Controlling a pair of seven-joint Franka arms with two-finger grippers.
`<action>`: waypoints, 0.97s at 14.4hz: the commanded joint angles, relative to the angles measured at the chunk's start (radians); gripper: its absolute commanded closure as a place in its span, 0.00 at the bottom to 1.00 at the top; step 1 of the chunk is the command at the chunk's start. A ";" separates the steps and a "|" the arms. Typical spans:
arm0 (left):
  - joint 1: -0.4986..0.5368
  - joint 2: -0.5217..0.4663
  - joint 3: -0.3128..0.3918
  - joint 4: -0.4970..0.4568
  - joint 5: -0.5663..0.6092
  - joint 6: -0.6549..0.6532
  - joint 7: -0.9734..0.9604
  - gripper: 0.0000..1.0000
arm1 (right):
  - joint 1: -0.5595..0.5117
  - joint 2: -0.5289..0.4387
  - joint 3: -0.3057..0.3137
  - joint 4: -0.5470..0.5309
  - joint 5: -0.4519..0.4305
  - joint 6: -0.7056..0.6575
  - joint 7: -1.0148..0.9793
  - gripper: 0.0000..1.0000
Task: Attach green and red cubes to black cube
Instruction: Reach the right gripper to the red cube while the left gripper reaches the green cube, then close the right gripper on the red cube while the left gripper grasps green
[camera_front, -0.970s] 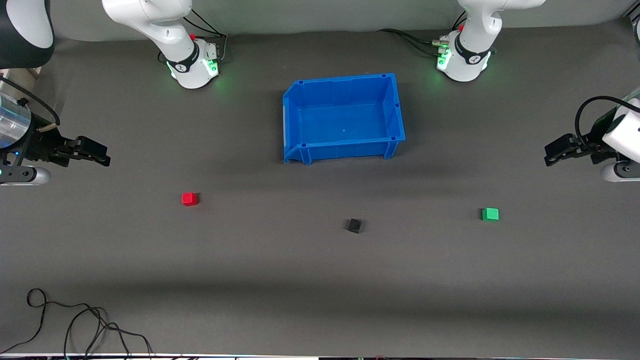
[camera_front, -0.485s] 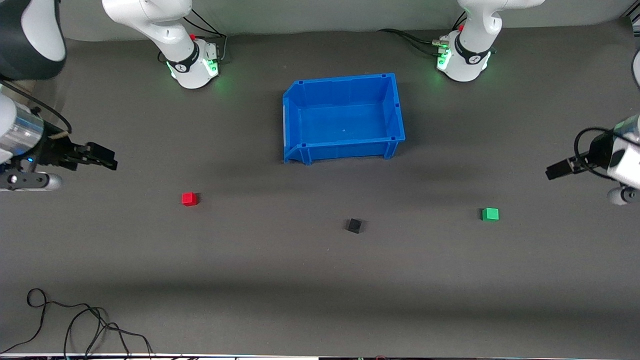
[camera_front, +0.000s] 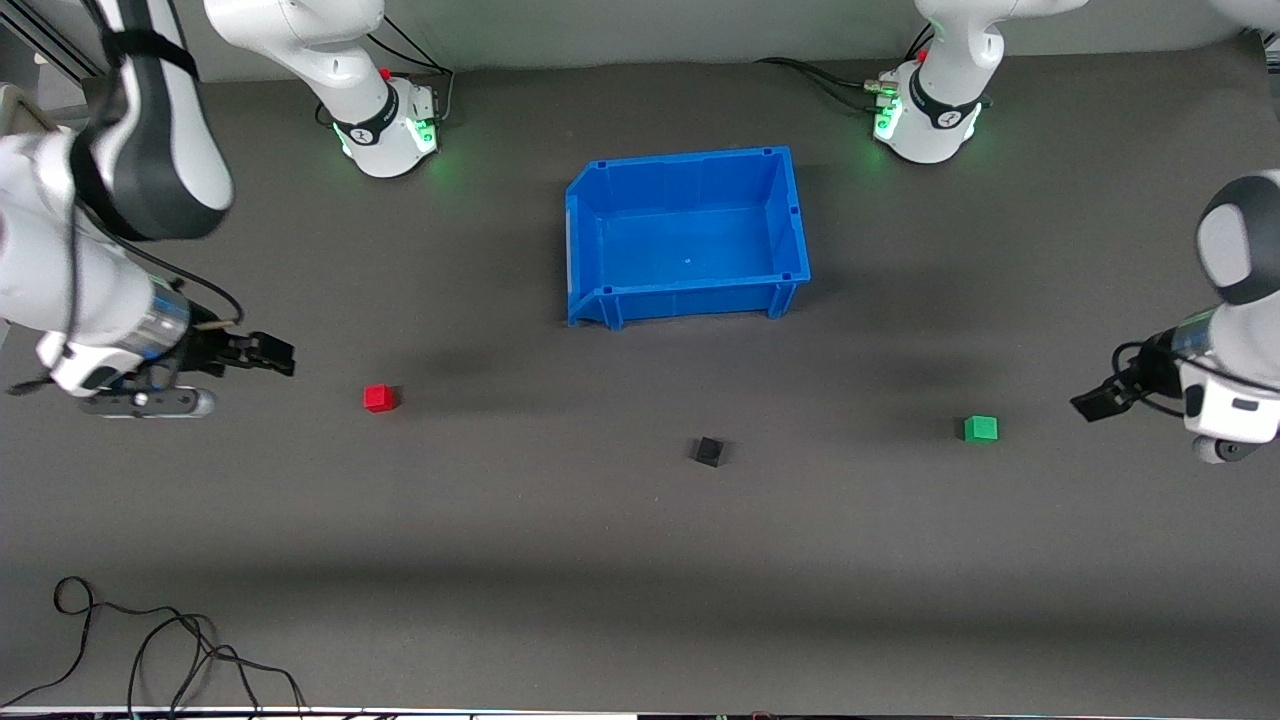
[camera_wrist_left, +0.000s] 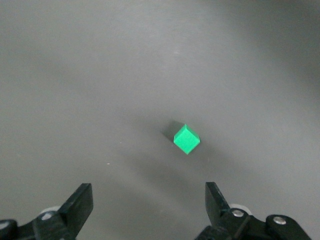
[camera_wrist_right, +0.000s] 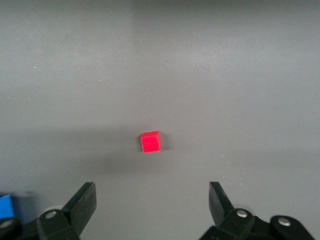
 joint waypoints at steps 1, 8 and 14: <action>-0.015 0.092 -0.013 -0.021 0.001 0.078 -0.311 0.01 | 0.010 0.021 0.000 -0.092 -0.006 0.124 0.000 0.00; -0.031 0.257 -0.014 -0.065 -0.044 0.290 -0.693 0.04 | 0.060 0.227 0.000 -0.115 0.037 0.272 0.010 0.00; -0.016 0.317 -0.014 -0.096 -0.048 0.377 -0.741 0.15 | 0.060 0.328 0.000 -0.197 0.030 0.491 -0.006 0.00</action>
